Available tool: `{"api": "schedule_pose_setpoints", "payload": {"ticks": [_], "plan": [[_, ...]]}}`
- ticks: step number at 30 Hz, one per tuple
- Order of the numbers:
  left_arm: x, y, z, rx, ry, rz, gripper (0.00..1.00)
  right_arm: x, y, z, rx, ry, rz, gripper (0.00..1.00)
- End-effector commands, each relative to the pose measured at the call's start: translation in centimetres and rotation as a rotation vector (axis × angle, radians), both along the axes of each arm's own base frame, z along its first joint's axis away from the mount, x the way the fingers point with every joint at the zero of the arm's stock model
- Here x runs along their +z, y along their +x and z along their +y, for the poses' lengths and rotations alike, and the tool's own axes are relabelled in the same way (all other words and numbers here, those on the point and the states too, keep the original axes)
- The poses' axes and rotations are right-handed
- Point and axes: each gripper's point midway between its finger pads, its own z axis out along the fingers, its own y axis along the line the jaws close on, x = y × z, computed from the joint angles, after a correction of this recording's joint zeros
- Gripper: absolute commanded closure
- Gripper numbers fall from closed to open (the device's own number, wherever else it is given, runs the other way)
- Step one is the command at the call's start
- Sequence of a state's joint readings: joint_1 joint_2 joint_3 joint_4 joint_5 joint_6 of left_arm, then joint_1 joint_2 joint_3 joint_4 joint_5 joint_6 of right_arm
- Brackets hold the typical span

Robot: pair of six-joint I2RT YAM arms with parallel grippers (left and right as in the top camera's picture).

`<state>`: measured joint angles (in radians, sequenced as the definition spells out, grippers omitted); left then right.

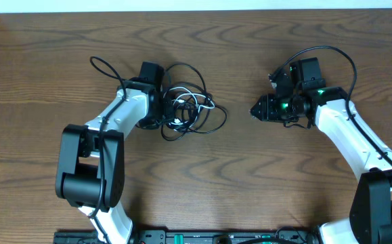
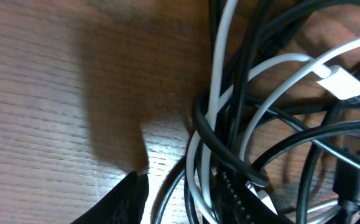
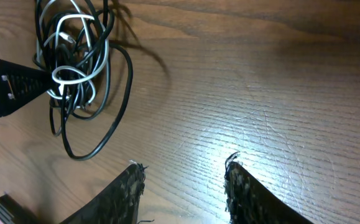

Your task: Untangle cables

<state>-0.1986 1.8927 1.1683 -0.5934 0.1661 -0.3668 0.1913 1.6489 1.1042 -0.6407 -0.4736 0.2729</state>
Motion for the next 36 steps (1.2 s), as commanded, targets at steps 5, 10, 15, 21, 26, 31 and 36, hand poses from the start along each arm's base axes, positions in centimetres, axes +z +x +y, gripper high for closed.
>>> {"api": "schedule_pose_setpoints", "payload": {"ticks": [5, 10, 15, 21, 26, 31, 36], "plan": [[-1.4, -0.2, -0.9, -0.016, -0.009, 0.041, 0.62, 0.9, 0.2, 0.0, 0.014, -0.004, -0.034, 0.57], [-1.5, -0.3, -0.9, -0.016, -0.008, 0.042, 0.71, 0.9, 0.2, 0.0, 0.015, -0.004, -0.034, 0.56], [-1.5, -0.3, -0.9, -0.016, -0.008, 0.042, 0.81, 0.9, 0.1, 0.3, 0.023, -0.004, -0.034, 0.56], [-0.8, 0.2, -1.3, -0.027, -0.029, 0.021, 0.93, 2.1, -0.1, 2.6, 0.083, 0.100, -0.054, 0.53], [5.6, 1.8, -4.9, -0.148, -0.228, -0.118, 0.93, 5.8, 0.5, 6.4, 0.197, 0.318, -0.160, 0.54], [14.4, 1.7, -7.7, -0.257, -0.412, -0.324, 0.93, 7.9, 1.4, 8.0, 0.211, 0.410, -0.219, 0.55], [19.1, 0.5, -7.9, -0.298, -0.451, -0.434, 0.92, 9.0, 1.4, 9.9, 0.236, 0.441, -0.257, 0.57]]}}
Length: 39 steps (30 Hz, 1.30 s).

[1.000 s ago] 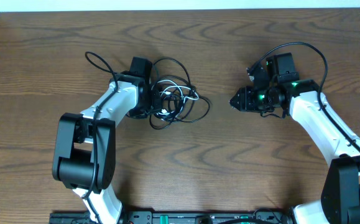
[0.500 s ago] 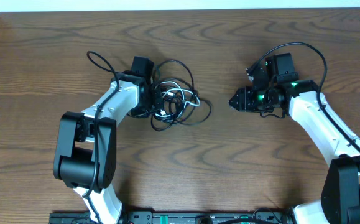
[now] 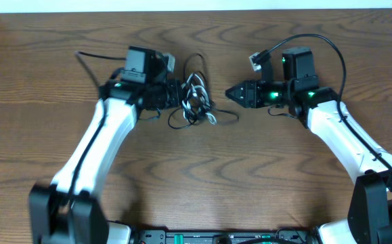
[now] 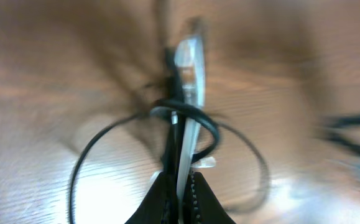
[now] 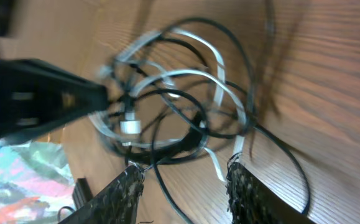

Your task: Untangle cables

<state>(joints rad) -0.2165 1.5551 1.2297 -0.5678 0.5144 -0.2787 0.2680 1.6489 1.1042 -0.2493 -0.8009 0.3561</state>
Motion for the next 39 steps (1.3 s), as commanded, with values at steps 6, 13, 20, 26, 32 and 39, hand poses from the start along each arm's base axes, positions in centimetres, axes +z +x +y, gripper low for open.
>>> {"api": "schedule_pose_setpoints", "payload": {"ticks": [6, 13, 20, 26, 32, 39], "plan": [[4.5, -1.7, -2.1, -0.118, -0.134, -0.074, 0.92, 1.3, -1.3, 3.3, 0.036, 0.009, -0.022, 0.57], [5.2, -2.2, -3.1, -0.145, -0.206, -0.054, 0.93, 1.9, -1.5, 4.6, 0.050, 0.024, -0.052, 0.56], [5.2, -2.1, -3.1, -0.091, -0.236, -0.006, 0.93, 3.4, -1.5, 5.3, 0.089, 0.086, -0.092, 0.51], [5.2, -2.3, -3.3, -0.049, -0.263, 0.043, 0.93, 4.0, -1.2, 5.8, 0.086, 0.093, -0.131, 0.48], [6.8, -2.8, -5.1, -0.106, -0.355, 0.044, 0.93, 3.1, -0.9, 6.6, 0.034, 0.027, -0.149, 0.48], [8.0, -3.2, -6.0, -0.119, -0.439, 0.078, 0.93, 2.1, -0.2, 6.2, -0.041, -0.047, -0.154, 0.51]]}}
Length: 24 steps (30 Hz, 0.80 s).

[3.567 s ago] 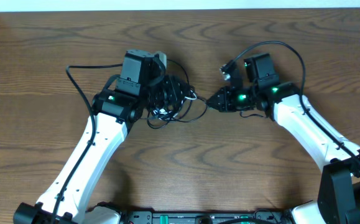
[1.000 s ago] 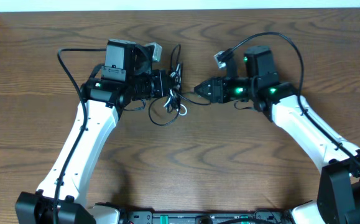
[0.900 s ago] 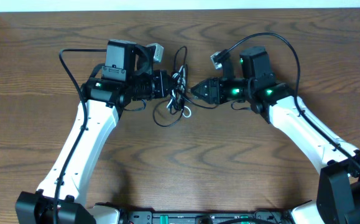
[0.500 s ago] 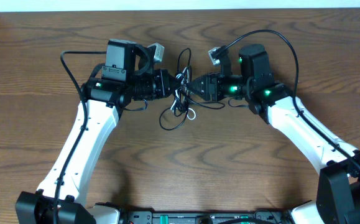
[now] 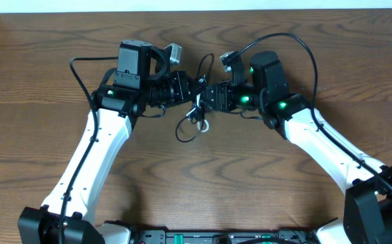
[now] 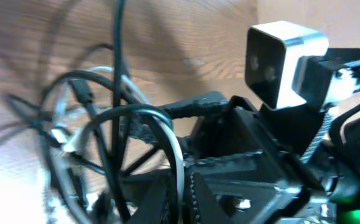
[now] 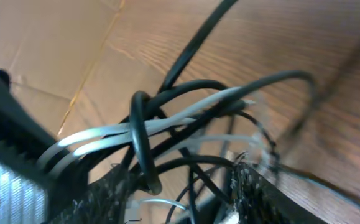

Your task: Untangle cables

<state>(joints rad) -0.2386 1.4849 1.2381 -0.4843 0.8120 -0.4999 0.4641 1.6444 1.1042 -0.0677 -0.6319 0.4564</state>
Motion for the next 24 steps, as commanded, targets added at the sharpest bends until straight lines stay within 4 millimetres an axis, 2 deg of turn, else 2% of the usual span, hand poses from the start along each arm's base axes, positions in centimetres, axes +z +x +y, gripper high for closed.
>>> {"api": "schedule_pose_setpoints", "payload": {"ticks": [1, 12, 16, 19, 24], "plan": [[1.8, -1.2, -1.4, -0.070, -0.106, 0.029, 0.93, 0.1, 0.8, -0.5, -0.077, -0.048, -0.022, 0.51], [2.1, -1.9, -2.4, -0.101, -0.127, 0.045, 0.93, -0.4, 1.6, -1.3, -0.136, -0.086, -0.027, 0.54], [2.1, -2.1, -2.7, -0.103, -0.130, 0.057, 0.93, -1.3, 2.7, -2.8, -0.266, -0.129, 0.013, 0.57], [2.2, -2.2, -2.8, -0.104, -0.140, 0.065, 0.93, -2.8, 3.3, -4.9, -0.391, -0.207, 0.058, 0.59], [4.0, -2.6, -3.7, -0.182, -0.218, 0.017, 0.93, -4.6, 3.6, -6.9, -0.489, -0.269, 0.115, 0.62]]}}
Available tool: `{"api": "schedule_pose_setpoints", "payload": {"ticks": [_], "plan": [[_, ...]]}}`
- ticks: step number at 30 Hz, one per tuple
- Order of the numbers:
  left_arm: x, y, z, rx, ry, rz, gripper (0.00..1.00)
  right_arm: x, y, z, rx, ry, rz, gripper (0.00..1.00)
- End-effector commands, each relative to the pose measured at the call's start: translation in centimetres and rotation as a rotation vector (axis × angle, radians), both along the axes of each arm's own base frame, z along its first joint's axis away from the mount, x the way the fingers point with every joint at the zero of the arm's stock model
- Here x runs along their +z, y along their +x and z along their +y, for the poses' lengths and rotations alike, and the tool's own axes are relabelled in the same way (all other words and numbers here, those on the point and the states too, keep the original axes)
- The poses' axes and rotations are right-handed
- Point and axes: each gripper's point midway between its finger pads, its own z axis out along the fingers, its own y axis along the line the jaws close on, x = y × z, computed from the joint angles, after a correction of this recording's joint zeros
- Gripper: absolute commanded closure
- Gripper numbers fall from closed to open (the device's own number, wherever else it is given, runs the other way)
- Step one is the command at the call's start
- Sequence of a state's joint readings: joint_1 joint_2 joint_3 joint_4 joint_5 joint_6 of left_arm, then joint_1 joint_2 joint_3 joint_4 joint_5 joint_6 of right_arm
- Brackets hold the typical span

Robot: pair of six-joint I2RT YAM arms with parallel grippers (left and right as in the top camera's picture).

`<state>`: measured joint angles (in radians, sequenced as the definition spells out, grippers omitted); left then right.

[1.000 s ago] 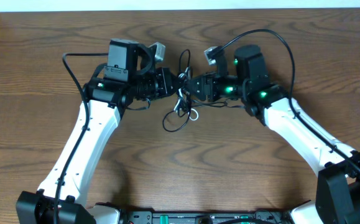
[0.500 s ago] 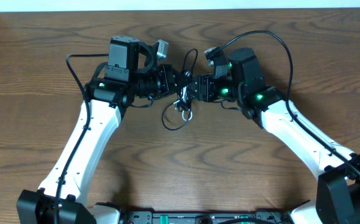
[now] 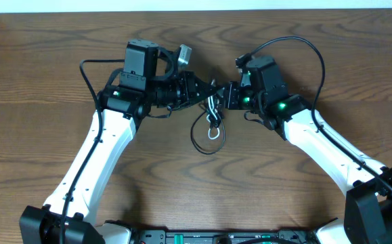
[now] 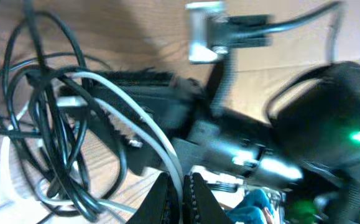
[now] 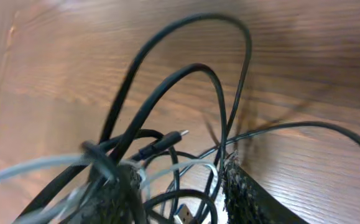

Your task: Untangle cables

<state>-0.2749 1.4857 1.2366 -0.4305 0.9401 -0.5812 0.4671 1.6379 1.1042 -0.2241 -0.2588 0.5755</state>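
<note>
A tangle of black and white cables (image 3: 209,125) hangs between the two grippers at the table's middle back, its lowest black loop down by the wood. My left gripper (image 3: 197,87) is shut on a white cable (image 4: 161,146) that runs up between its fingertips (image 4: 167,194); the rest of the tangle (image 4: 49,124) dangles to its left. My right gripper (image 3: 227,95) faces it from the right. Its jaws (image 5: 180,193) stand wide apart, open, with black loops (image 5: 186,81) and a white strand (image 5: 186,167) passing between them. A small plug (image 5: 167,142) shows among the loops.
Brown wooden table (image 3: 304,183) all round. The right arm's own black lead (image 3: 304,47) arcs over the back. A pale wall edge (image 3: 196,5) runs along the far side.
Both grippers have shifted a little to the right, and the hanging tangle with them. The left wrist view now shows the white cable pinched and the right arm close behind.
The tangle lay on the table at the left with my left gripper against it, the right gripper open far off. Then the left gripper held it nearer the middle. Then both grippers met at the tangle, where they are now.
</note>
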Motion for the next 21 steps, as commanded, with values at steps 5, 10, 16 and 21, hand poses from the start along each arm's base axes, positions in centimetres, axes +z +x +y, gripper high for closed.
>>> {"api": "schedule_pose_setpoints", "payload": {"ticks": [5, 10, 16, 21], "plan": [[4.3, -1.4, -1.8, -0.143, -0.186, -0.047, 0.93, -2.1, 1.7, -3.0, -0.153, -0.047, 0.060, 0.68], [7.3, -1.5, -2.3, -0.187, -0.278, -0.099, 0.93, -3.8, 1.9, -3.6, -0.142, -0.018, 0.124, 0.77], [11.7, -1.4, -2.3, -0.181, -0.352, -0.227, 0.92, -4.9, 2.0, -5.4, -0.172, -0.023, 0.173, 0.83], [16.4, -1.2, -0.8, -0.142, -0.433, -0.338, 0.93, -5.9, 1.7, -7.7, -0.201, -0.061, 0.220, 0.85]]}}
